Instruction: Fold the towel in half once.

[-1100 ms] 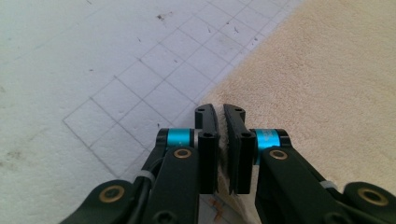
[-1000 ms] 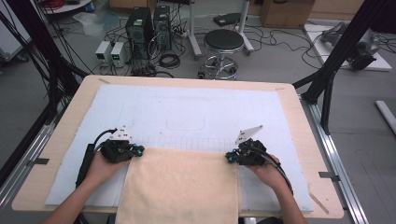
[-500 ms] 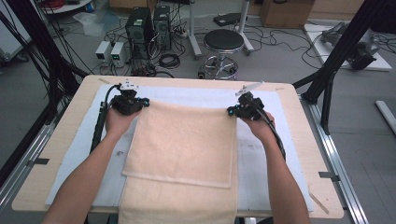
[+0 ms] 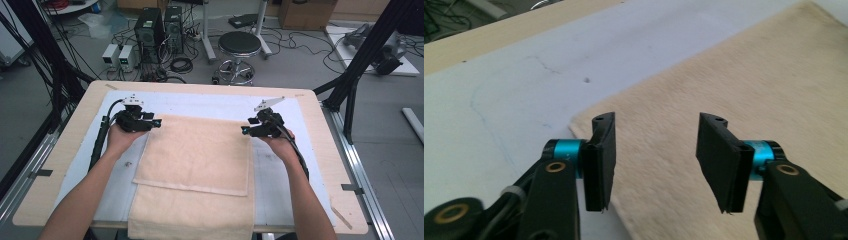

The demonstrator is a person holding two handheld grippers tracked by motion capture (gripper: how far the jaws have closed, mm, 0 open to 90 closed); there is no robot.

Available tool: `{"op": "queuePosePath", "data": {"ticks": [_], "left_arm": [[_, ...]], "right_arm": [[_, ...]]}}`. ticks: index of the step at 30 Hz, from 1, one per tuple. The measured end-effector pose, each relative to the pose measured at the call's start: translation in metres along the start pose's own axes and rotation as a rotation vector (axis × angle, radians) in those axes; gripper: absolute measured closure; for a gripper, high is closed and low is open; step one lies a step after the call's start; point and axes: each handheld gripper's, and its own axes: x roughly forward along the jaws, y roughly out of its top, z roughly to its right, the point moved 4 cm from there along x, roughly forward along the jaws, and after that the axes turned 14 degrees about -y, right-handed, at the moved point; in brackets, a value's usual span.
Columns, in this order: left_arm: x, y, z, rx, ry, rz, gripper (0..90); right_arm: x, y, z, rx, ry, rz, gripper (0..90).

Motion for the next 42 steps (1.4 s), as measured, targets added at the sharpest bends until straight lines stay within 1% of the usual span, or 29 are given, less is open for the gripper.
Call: {"op": "queuePosePath", "data": {"ticks": [2, 3, 4, 5, 6, 7, 8, 10, 11, 13, 14, 15, 16, 18, 19, 20, 21, 22, 25, 27, 29, 30, 31, 33, 35, 37, 40, 41, 42], "left_arm": [[-0.006, -0.004, 0.010, 0.021, -0.012, 0.011, 43.2], [-0.008, -0.006, 0.015, 0.030, -0.024, -0.013, 40.5], [-0.010, -0.008, 0.019, 0.034, -0.024, -0.018, 36.5], [-0.013, -0.010, 0.024, 0.050, -0.027, -0.013, 34.5], [-0.015, -0.013, 0.029, 0.061, -0.032, -0.005, 34.6], [-0.018, -0.016, 0.032, 0.069, -0.037, -0.003, 34.1], [-0.020, -0.020, 0.036, 0.065, -0.042, 0.002, 32.3], [-0.024, -0.027, 0.044, 0.075, -0.046, -0.004, 27.9], [-0.026, -0.030, 0.047, 0.084, -0.052, -0.007, 27.6], [-0.030, -0.037, 0.054, 0.088, -0.058, -0.001, 24.6], [-0.031, -0.040, 0.056, 0.090, -0.062, -0.022, 22.4], [-0.031, -0.043, 0.059, 0.093, -0.066, -0.037, 21.6], [-0.031, -0.046, 0.062, 0.097, -0.070, -0.035, 20.9], [-0.033, -0.050, 0.067, 0.105, -0.087, -0.047, 19.8], [-0.034, -0.053, 0.069, 0.107, -0.095, -0.051, 19.6], [-0.034, -0.055, 0.071, 0.107, -0.101, -0.066, 19.6], [-0.036, -0.057, 0.074, 0.112, -0.105, -0.070, 19.6], [-0.038, -0.060, 0.076, 0.114, -0.106, -0.062, 19.6], [-0.044, -0.070, 0.082, 0.116, -0.086, -0.048, 20.5], [-0.047, -0.079, 0.088, 0.116, -0.089, -0.041, 22.4], [-0.050, -0.086, 0.092, 0.130, -0.099, -0.065, 24.8], [-0.050, -0.088, 0.094, 0.134, -0.104, -0.068, 25.9], [-0.051, -0.091, 0.096, 0.140, -0.122, -0.079, 28.3], [-0.051, -0.097, 0.099, 0.146, -0.145, -0.103, 36.7], [-0.049, -0.103, 0.101, 0.135, -0.180, -0.126, 42.6], [-0.045, -0.108, 0.101, 0.139, -0.206, -0.162, 48.9], [-0.040, -0.107, 0.099, 0.136, -0.199, -0.171, 51.7], [-0.039, -0.106, 0.099, 0.138, -0.199, -0.177, 52.2], [-0.037, -0.106, 0.099, 0.138, -0.187, -0.176, 52.4]], "right_arm": [[-0.007, -0.006, -0.009, 0.001, 0.010, 0.008, 44.6], [-0.010, -0.008, -0.013, -0.003, 0.024, 0.024, 44.0], [-0.014, -0.011, -0.018, -0.014, 0.030, 0.022, 41.4], [-0.017, -0.014, -0.023, -0.023, 0.027, 0.026, 39.4], [-0.021, -0.016, -0.027, -0.025, 0.031, 0.035, 38.5], [-0.024, -0.018, -0.031, -0.024, 0.039, 0.032, 36.2], [-0.027, -0.020, -0.034, -0.027, 0.036, 0.037, 35.5], [-0.034, -0.024, -0.041, -0.034, 0.040, 0.049, 34.0], [-0.037, -0.026, -0.044, -0.040, 0.046, 0.045, 28.9], [-0.039, -0.028, -0.050, -0.034, 0.078, 0.007, 21.9], [-0.041, -0.029, -0.053, -0.029, 0.088, 0.001, 21.4], [-0.044, -0.029, -0.056, -0.029, 0.084, 0.019, 21.8], [-0.046, -0.030, -0.059, -0.034, 0.081, 0.047, 22.0], [-0.048, -0.034, -0.064, -0.034, 0.086, 0.054, 21.7], [-0.048, -0.036, -0.067, -0.044, 0.083, 0.060, 21.7], [-0.049, -0.039, -0.070, -0.054, 0.077, 0.061, 21.7], [-0.050, -0.042, -0.072, -0.060, 0.076, 0.063, 21.6], [-0.051, -0.045, -0.075, -0.063, 0.077, 0.069, 21.5], [-0.054, -0.053, -0.082, -0.083, 0.081, 0.083, 21.9], [-0.056, -0.058, -0.086, -0.077, 0.092, 0.081, 23.4], [-0.057, -0.063, -0.091, -0.091, 0.114, 0.084, 26.7], [-0.057, -0.066, -0.094, -0.103, 0.119, 0.087, 27.9], [-0.057, -0.068, -0.096, -0.111, 0.118, 0.083, 29.8], [-0.057, -0.073, -0.100, -0.129, 0.132, 0.078, 35.1], [-0.056, -0.076, -0.103, -0.147, 0.152, 0.067, 40.1], [-0.055, -0.078, -0.107, -0.166, 0.169, 0.059, 44.4], [-0.047, -0.081, -0.108, -0.188, 0.172, 0.021, 46.8], [-0.045, -0.082, -0.108, -0.177, 0.174, 0.014, 48.7], [-0.044, -0.083, -0.108, -0.161, 0.171, 0.017, 50.1]]}}
